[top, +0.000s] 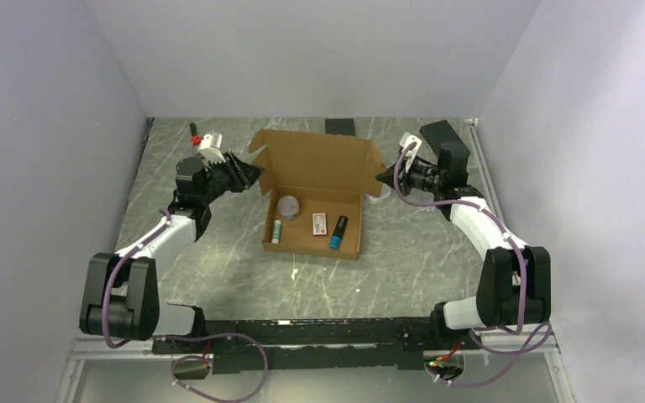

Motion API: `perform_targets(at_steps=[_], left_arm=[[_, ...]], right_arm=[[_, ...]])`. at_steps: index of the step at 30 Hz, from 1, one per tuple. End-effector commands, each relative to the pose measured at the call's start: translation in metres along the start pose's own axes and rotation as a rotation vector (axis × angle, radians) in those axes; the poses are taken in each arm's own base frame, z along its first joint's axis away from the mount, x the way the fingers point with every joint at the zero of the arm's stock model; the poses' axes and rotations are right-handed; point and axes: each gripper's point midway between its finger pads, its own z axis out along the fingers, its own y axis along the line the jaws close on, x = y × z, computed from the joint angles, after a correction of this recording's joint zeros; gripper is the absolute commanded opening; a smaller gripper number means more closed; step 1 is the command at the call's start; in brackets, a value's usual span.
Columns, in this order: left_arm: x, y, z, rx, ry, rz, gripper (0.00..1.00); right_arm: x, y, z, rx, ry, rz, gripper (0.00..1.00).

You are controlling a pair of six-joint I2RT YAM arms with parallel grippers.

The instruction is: Fold the paper box

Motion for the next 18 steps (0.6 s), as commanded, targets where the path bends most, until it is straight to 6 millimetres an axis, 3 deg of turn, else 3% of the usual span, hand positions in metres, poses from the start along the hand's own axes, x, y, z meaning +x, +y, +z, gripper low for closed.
perform_targets(at_steps=[1, 5, 8, 12, 18], left_arm=[[-0.014, -0.017, 0.007, 0.059, -0.007, 0.019, 0.28], [-0.010, -0.020, 0.008, 0.058, 0.014, 0.019, 0.11], [-0.008, -0.022, 0.007, 0.039, 0.015, 0.021, 0.05], [-0.007, -0.026, 0.003, -0.021, -0.010, 0.064, 0.00], [0.004, -0.035, 0.003, -0.090, -0.020, 0.129, 0.00]], right_arm=[[-0.024, -0.001, -0.004, -0.005, -0.064, -0.058, 0.00], [-0.025, -0.002, -0.003, 0.006, -0.062, -0.024, 0.00], [-0.027, -0.009, -0.003, 0.047, -0.058, 0.044, 0.00], [-0.031, -0.017, -0.002, 0.108, -0.070, 0.163, 0.00], [-0.033, -0.010, 0.007, 0.135, -0.063, 0.235, 0.00]])
